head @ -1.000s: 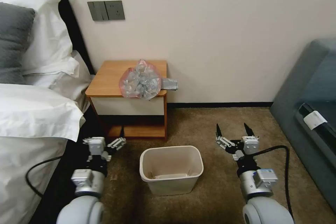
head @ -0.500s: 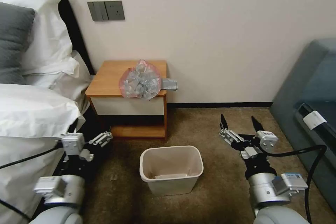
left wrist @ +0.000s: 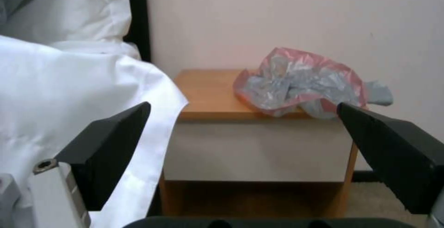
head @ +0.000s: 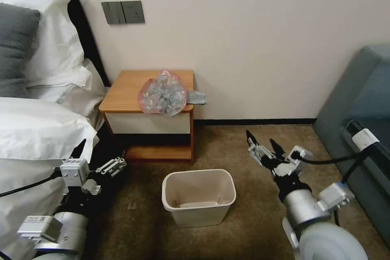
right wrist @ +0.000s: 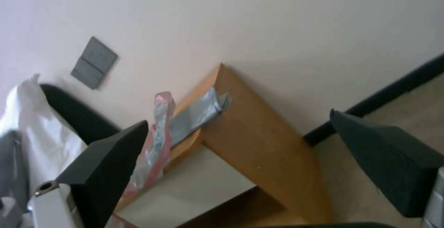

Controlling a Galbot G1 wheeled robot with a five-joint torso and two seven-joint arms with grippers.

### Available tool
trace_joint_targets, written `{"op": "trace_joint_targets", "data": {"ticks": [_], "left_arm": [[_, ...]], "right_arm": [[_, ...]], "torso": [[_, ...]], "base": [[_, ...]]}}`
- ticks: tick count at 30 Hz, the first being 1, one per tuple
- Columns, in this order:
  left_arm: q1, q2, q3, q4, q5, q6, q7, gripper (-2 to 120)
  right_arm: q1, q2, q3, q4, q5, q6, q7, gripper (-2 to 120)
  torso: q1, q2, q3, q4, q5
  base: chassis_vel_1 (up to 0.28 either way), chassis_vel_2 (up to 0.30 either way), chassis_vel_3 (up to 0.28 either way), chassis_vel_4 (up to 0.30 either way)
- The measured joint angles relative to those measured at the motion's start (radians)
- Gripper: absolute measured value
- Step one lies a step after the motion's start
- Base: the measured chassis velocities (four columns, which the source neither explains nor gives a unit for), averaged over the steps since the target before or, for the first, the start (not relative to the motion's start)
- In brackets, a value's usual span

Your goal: Pick up the garbage bag from the table and place it over the trash can.

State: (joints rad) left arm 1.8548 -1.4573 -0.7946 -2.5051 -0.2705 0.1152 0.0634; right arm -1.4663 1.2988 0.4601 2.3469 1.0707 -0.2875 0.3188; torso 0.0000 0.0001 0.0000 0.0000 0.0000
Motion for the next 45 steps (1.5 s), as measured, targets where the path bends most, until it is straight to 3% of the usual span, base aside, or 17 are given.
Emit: {"op": "trace_joint_targets", "data": {"ticks": [1,3,5,7,15,17,22,26,28,33,34,38,42,45], "left_arm": [[0.003,0.001,-0.001,0.001,-0.001,0.0,0.0,100],[0.003,0.001,-0.001,0.001,-0.001,0.0,0.0,100],[0.002,0.002,-0.003,0.002,-0.003,0.0,-0.001,100],[-0.001,0.002,-0.004,0.002,-0.003,0.0,-0.001,100],[-0.007,0.004,-0.006,0.004,-0.016,-0.001,0.003,100],[-0.007,0.004,-0.006,0.004,-0.016,-0.001,0.003,100],[-0.001,0.011,-0.009,0.004,-0.021,-0.007,0.007,100],[0.0,0.013,-0.01,0.004,-0.023,-0.008,0.007,100],[0.0,0.019,-0.01,0.004,-0.033,-0.01,0.007,100],[-0.002,0.019,-0.01,0.005,-0.035,-0.011,0.008,100],[-0.004,0.019,-0.008,0.005,-0.036,-0.016,0.016,100],[-0.004,0.023,-0.009,0.005,-0.037,-0.019,0.019,100],[-0.004,0.027,-0.012,0.005,-0.04,-0.021,0.019,100],[-0.004,0.03,-0.013,0.005,-0.042,-0.021,0.019,100]], "right_arm": [[0.046,-0.013,-0.004,-0.032,0.064,-0.004,0.025,100],[0.046,-0.013,-0.004,-0.032,0.064,-0.004,0.025,100],[0.172,-0.023,-0.017,-0.115,0.277,-0.031,0.092,100],[0.221,-0.019,-0.021,-0.156,0.353,-0.047,0.103,100],[0.423,0.023,-0.071,-0.378,0.506,-0.072,0.092,100],[0.423,0.023,-0.071,-0.378,0.506,-0.072,0.092,100],[0.516,0.101,-0.076,-0.556,0.63,-0.109,0.056,100],[0.532,0.116,-0.079,-0.588,0.637,-0.116,0.043,100],[0.598,0.175,-0.103,-0.709,0.597,-0.122,-0.016,100],[0.629,0.197,-0.113,-0.752,0.57,-0.121,-0.044,100],[0.698,0.239,-0.12,-0.839,0.518,-0.116,-0.079,100],[0.758,0.269,-0.102,-0.923,0.489,-0.113,-0.11,100],[0.786,0.283,-0.096,-0.966,0.476,-0.105,-0.121,100],[0.79,0.289,-0.097,-0.973,0.475,-0.1,-0.119,92]], "torso": [[0.0,0.0,0.0,0.0,0.0002],[0.0,0.0,0.0,0.0,0.0002],[0.0,0.0,0.0,0.0,0.0],[0.0,0.0,0.0,0.0,0.0],[0.0,0.0,0.0,0.0,-0.0001],[0.0,0.0,0.0,0.0,-0.0001],[0.0,0.0,0.0,-0.0001,-0.0002],[0.0,0.0,0.0,0.0,-0.0002],[0.0,0.0,0.0,0.0,-0.0002],[0.0,0.0,0.0,0.0,-0.0002],[0.0,0.0,0.0,0.0002,-0.0002],[0.0,0.0,0.0,0.0,-0.0002],[0.0,0.0,0.0,0.0,-0.0001],[0.0,0.0,0.0,0.0,-0.0001]], "base": [[0.0,0.0,0.0,0.0],[0.0,0.0,0.0,0.0],[0.0,0.0,0.0,0.0],[0.0,0.0,0.0,0.0],[0.0,0.0,0.0,0.0],[0.0,0.0,0.0,0.0],[0.0,0.0,0.0,0.0],[0.0,0.0,0.0,0.0],[0.0,0.0,0.0,0.0],[0.0,0.0,0.0,0.0],[0.0,0.0,0.0,0.0],[0.0,0.0,0.0,0.0],[0.0,0.0,0.0,0.0],[0.0,0.0,0.0,0.0]]}}
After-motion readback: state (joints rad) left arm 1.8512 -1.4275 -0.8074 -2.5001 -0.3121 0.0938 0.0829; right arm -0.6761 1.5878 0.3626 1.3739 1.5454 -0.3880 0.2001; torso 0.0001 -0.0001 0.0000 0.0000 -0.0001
